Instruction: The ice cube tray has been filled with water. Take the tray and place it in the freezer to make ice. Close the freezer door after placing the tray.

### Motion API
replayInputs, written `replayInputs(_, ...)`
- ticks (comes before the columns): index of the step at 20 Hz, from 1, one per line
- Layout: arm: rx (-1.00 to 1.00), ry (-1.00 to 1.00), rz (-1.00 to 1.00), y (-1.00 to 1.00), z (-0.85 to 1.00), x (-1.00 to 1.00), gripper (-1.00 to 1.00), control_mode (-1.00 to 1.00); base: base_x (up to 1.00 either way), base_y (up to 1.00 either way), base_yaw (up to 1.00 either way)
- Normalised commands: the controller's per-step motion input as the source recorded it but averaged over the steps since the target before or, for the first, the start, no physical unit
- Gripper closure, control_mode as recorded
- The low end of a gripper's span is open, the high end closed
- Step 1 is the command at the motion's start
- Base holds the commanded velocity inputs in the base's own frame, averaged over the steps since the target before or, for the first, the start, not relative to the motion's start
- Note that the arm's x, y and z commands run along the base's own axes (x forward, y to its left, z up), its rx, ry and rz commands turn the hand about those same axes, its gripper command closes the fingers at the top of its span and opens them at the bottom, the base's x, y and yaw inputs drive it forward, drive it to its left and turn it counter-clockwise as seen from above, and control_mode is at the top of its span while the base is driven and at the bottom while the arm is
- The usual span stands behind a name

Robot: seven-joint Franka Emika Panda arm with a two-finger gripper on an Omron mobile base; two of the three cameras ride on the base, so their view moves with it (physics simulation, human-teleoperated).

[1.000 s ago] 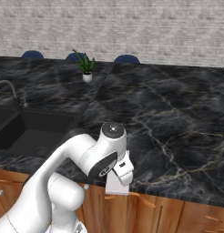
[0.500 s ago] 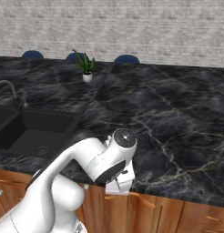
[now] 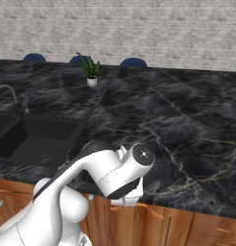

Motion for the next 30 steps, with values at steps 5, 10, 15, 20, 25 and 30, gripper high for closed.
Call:
replayInputs(5, 0.15, 0.0, -0.04, 0.0, -0.13, -0.11, -1.0, -1.0, 0.0, 0.0, 0.0)
replayInputs(10, 0.12, -0.01, 0.0, -0.05, -0.23, -0.1, -1.0, -1.0, 0.0, 0.0, 0.0)
replayInputs(15, 0.09, 0.0, -0.01, -0.05, -0.29, -0.01, -1.0, -1.0, 0.0, 0.0, 0.0)
replayInputs(20, 0.09, -0.01, -0.04, -0.02, -0.27, 0.0, -1.0, -1.0, 0.0, 0.0, 0.0)
replayInputs(25, 0.07, -0.05, -0.06, -0.03, -0.29, 0.0, -1.0, -1.0, 0.0, 0.0, 0.0)
replayInputs(30, 0.03, -0.09, -0.06, -0.18, -0.35, 0.0, -1.0, -1.0, 0.0, 0.0, 0.0)
